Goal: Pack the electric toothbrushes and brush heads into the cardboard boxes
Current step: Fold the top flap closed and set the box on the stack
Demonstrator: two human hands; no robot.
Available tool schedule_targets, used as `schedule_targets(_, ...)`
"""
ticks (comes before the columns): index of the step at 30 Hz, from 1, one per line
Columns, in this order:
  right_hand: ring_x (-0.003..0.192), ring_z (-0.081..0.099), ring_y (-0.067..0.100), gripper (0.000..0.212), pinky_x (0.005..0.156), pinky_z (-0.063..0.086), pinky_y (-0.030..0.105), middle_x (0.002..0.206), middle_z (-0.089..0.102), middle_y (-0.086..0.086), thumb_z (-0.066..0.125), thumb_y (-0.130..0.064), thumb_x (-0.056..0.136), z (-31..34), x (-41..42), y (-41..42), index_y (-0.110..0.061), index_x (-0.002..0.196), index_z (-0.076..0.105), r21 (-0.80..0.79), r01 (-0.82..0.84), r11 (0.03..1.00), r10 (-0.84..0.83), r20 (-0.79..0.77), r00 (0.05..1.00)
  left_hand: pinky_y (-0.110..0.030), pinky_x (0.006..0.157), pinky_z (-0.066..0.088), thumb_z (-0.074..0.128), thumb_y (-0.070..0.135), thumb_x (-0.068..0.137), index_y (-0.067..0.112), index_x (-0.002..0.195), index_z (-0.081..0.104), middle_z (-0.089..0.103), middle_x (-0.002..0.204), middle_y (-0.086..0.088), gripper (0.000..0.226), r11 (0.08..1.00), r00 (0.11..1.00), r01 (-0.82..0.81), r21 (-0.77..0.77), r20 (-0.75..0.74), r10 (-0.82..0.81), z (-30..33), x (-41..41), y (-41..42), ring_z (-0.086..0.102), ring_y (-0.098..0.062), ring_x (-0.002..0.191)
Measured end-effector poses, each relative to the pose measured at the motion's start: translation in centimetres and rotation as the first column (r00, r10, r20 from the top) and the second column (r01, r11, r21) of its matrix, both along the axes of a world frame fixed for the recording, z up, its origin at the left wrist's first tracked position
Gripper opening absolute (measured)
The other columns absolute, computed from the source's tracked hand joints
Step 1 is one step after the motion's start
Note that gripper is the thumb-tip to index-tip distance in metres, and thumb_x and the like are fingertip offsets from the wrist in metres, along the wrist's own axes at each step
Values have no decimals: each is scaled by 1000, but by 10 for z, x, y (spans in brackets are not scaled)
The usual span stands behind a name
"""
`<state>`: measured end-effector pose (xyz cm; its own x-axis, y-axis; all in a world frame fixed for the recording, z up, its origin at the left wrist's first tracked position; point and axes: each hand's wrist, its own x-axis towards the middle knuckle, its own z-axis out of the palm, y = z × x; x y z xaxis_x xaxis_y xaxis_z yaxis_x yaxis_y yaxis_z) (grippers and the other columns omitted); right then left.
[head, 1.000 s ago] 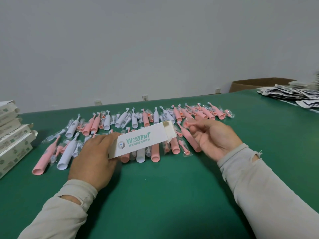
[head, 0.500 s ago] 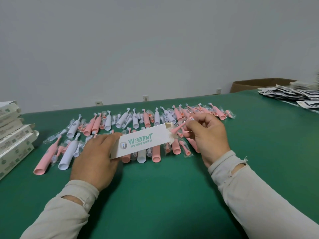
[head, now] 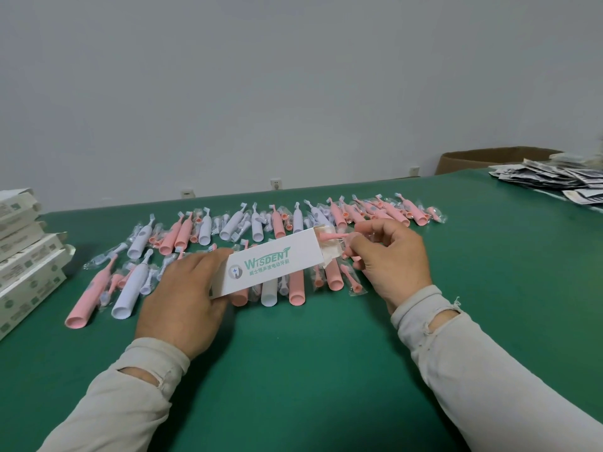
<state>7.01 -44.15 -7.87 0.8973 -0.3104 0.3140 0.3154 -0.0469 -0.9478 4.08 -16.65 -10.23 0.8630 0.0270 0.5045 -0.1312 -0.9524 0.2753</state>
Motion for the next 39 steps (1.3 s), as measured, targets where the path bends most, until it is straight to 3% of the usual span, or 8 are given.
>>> schedule_targets(5, 62, 58, -1, 13, 66, 48, 22, 70, 68, -18, 78, -14, 82, -1, 0, 0, -27, 83, 74, -196, 33, 980, -30, 18, 999, -45, 86, 50, 69, 32, 84, 40, 139, 47, 54, 136, 8, 59, 1000, 1000, 15, 17, -19, -15, 2, -2, -1, 44, -21, 123)
schedule_targets(13, 89, 71, 20, 22, 84, 57, 31, 100, 65, -6, 70, -10, 88, 3, -7, 6, -29, 98, 74, -308, -95, 947, 131, 101, 986, -44, 88, 49, 68, 36, 86, 40, 143, 42, 52, 140, 10, 62, 999, 999, 16, 41, -45, -14, 3, -2, 0, 42, -19, 126)
schedule_targets(18, 57, 63, 13, 18, 52, 47, 24, 73, 69, -7, 73, -17, 88, -2, -6, 9, -29, 79, 64, -287, -74, 955, 94, 56, 994, -41, 82, 51, 69, 43, 88, 45, 140, 39, 51, 139, 14, 61, 996, 998, 47, 76, -36, -45, 2, -3, -4, 42, -16, 125)
schedule_targets(22, 39, 55, 19, 2, 47, 42, 23, 47, 59, 1, 50, -20, 90, -3, -6, 11, -21, 91, 49, -258, -428, 866, 424, -74, 903, -43, 82, 51, 72, 37, 86, 43, 140, 41, 53, 138, 11, 62, 997, 998, 60, 53, -22, -59, 1, -2, -3, 43, -17, 123)
schedule_targets(27, 39, 54, 14, 18, 42, 40, 21, 62, 70, 5, 45, -17, 76, 8, -6, 1, -32, 82, 53, -183, -406, 895, 407, -36, 913, -43, 84, 50, 72, 40, 86, 41, 143, 40, 53, 136, 10, 65, 997, 998, 62, 47, -26, -60, 0, -1, -2, 44, -18, 122)
schedule_targets(30, 64, 55, -1, 39, 62, 46, 18, 111, 66, -4, 57, -24, 72, 11, -6, -15, -33, 110, 56, -408, -187, 894, 259, 127, 958, -44, 86, 50, 73, 37, 85, 41, 141, 42, 54, 135, 10, 64, 998, 998, 52, 16, -20, -52, -1, 0, 0, 45, -18, 122)
schedule_targets(34, 145, 26, 7, 89, 117, 28, 34, 158, 24, -19, 65, -39, 75, 8, -9, -20, -52, 150, 18, -833, -248, 494, 361, -63, 930, -43, 87, 50, 74, 36, 84, 43, 139, 43, 54, 133, 11, 63, 999, 999, 40, -6, -29, -40, -2, 1, 2, 46, -18, 121)
schedule_targets(39, 125, 47, 8, 56, 110, 38, 30, 138, 49, -16, 64, -25, 94, 1, -6, -14, -32, 147, 46, -778, -193, 598, 342, 30, 939, -41, 84, 49, 74, 35, 84, 46, 138, 42, 55, 131, 13, 64, 999, 998, 46, -1, -31, -46, -3, 2, 1, 47, -17, 119)
